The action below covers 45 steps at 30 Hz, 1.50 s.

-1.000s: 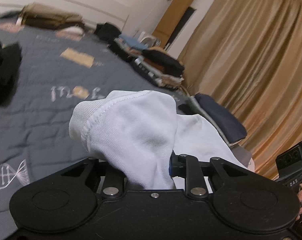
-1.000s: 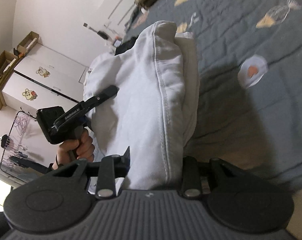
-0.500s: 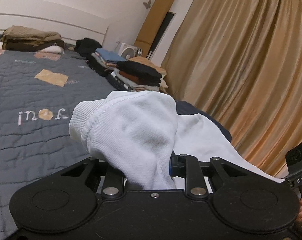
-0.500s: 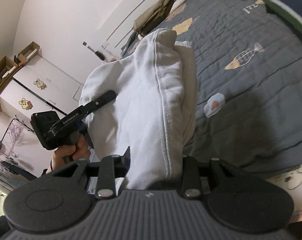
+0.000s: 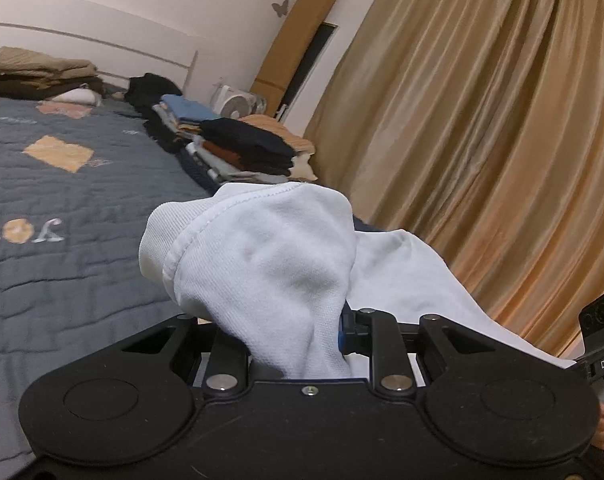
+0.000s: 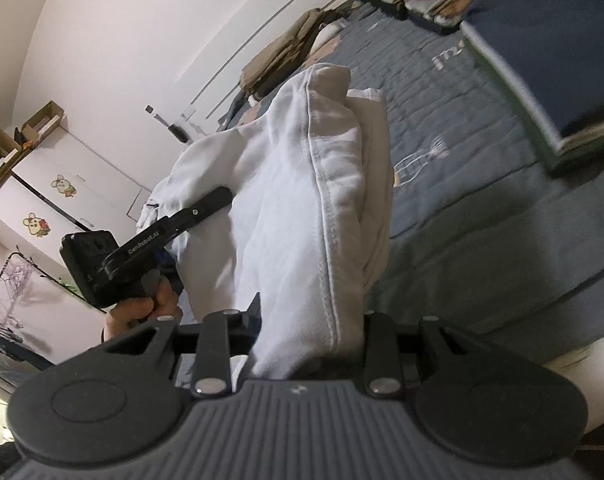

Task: Fold clothes
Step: 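Lift the folded shirt with both tools and carry it toward the clothes stack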

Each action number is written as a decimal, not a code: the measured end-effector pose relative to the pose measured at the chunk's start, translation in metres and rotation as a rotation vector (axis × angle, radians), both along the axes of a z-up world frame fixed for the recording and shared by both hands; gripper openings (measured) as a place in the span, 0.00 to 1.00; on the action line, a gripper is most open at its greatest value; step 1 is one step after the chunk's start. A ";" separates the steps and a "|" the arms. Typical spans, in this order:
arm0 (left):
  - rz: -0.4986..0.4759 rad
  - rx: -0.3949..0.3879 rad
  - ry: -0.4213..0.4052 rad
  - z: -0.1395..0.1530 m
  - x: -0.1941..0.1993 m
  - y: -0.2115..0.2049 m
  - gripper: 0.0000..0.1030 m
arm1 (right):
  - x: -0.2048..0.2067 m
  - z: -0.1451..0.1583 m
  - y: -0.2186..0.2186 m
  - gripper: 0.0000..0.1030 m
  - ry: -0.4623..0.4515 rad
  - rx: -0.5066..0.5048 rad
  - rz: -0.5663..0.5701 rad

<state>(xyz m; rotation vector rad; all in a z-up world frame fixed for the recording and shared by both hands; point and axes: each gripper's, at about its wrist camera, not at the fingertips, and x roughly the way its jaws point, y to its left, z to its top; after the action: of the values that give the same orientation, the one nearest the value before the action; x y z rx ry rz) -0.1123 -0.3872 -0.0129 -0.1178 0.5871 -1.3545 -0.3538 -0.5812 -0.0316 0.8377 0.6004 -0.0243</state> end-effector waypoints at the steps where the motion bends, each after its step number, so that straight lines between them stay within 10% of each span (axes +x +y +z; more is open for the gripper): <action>1: -0.001 -0.004 0.000 0.000 -0.004 -0.009 0.22 | -0.004 0.001 -0.008 0.30 0.001 -0.004 -0.004; 24: 0.045 -0.012 -0.011 0.009 -0.081 -0.177 0.22 | -0.076 0.012 -0.203 0.30 -0.026 -0.038 -0.004; 45: -0.010 0.111 0.009 -0.007 -0.018 -0.400 0.22 | -0.023 -0.017 -0.395 0.30 0.000 0.035 -0.053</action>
<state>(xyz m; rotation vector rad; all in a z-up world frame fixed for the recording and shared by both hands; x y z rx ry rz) -0.1305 -0.7867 -0.0196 -0.0310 0.6701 -1.3285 -0.3769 -0.9764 -0.0482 0.8879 0.5793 -0.0621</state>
